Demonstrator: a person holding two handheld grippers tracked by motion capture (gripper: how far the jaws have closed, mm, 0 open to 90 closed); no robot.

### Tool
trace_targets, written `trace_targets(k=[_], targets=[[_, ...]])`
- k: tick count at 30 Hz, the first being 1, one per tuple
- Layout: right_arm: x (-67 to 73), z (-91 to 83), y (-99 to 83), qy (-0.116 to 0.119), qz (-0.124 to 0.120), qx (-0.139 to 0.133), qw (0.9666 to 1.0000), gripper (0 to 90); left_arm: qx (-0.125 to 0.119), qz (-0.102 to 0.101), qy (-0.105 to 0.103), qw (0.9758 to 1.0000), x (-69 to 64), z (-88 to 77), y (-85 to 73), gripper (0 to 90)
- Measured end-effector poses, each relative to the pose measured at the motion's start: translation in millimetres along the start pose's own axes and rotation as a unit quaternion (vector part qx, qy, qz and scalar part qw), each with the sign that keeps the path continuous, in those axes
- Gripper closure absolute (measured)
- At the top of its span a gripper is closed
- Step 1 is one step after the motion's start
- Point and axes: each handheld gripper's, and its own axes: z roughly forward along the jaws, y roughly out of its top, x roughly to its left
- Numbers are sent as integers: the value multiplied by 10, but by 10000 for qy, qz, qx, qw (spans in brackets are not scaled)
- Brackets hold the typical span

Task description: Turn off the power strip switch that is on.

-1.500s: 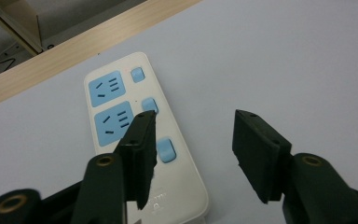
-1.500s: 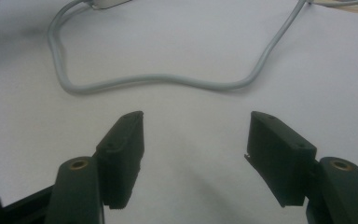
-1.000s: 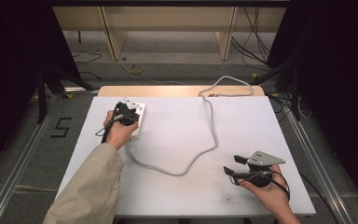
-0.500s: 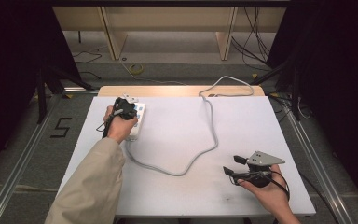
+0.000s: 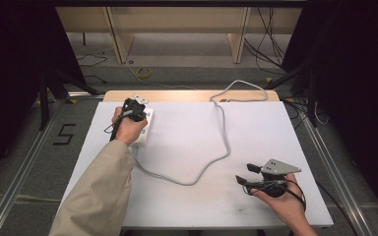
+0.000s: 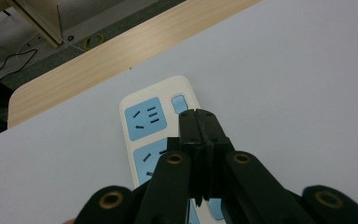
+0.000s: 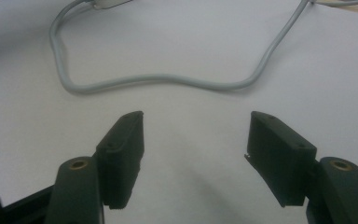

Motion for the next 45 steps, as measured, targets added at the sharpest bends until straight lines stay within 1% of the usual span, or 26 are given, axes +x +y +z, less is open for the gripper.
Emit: trace_targets(k=[11, 17, 20, 23, 29, 36, 40, 45], targets=[[-3, 0, 0, -1, -4, -1, 10000, 374, 122, 104, 5, 9999, 8, 60, 95, 896], [-5, -1, -1, 3, -13, 3, 10000, 373, 194, 109, 15, 9998, 18, 101, 117, 896], [-5, 0, 0, -1, -8, -1, 10000, 373, 199, 70, 17, 9998, 24, 121, 127, 896], [-4, 1, 0, 0, -6, 1, 10000, 373, 226, 94, 15, 9997, 34, 131, 147, 896], [-5, 1, -1, 1, -5, 8, 10000, 373, 241, 39, 28, 9997, 47, 165, 182, 896], [-4, -2, 0, -1, 0, 2, 10000, 373, 332, -6, 37, 9994, 60, 239, 160, 896], [-6, 0, 0, 2, -10, 5, 10000, 373, 329, -63, 31, 9994, 65, 269, 155, 896], [-7, 0, -2, 5, -2, 9, 10000, 373, 392, -31, 63, 9992, 86, 295, 148, 896]])
